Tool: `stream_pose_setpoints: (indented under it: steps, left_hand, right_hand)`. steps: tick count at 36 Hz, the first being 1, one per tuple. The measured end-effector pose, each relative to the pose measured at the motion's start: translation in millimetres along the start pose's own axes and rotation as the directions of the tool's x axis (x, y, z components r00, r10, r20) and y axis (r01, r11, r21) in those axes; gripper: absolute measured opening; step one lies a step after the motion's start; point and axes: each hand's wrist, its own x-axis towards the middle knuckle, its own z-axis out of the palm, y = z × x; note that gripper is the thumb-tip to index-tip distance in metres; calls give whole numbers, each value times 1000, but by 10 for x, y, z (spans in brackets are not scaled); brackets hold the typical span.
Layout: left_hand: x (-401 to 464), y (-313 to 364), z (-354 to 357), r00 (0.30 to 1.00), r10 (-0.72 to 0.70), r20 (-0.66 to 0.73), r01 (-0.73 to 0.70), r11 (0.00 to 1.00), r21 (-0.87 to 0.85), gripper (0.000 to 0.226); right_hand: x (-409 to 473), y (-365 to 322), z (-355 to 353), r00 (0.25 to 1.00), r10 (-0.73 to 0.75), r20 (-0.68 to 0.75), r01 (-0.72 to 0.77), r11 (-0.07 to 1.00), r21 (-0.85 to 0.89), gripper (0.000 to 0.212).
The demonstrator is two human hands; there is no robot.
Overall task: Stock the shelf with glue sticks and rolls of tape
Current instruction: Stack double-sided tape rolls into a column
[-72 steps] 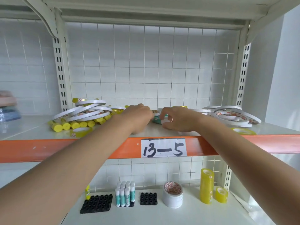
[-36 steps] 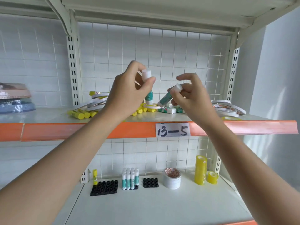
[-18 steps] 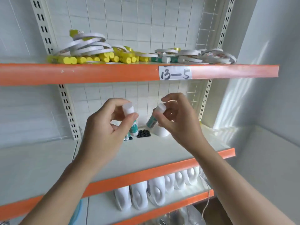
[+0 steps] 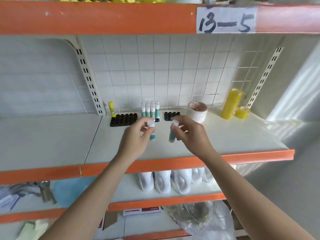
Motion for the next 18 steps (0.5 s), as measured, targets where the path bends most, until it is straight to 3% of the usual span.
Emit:
stream_pose_setpoints:
  steps: [7, 10, 18]
  left_hand:
    - [78, -244, 344, 985, -168, 29, 164, 981, 107, 22]
    - [138, -319, 425, 981, -193, 33, 187, 973, 132, 18]
    - [270, -555, 531, 978, -190, 83, 171, 966, 194, 11]
  right_hand:
    - [174, 622, 187, 988, 107, 116, -103, 994, -35, 20]
    - [256, 771, 254, 981, 128, 146, -124, 992, -36, 12]
    - [421, 900, 438, 982, 137, 130, -126, 988, -83, 23]
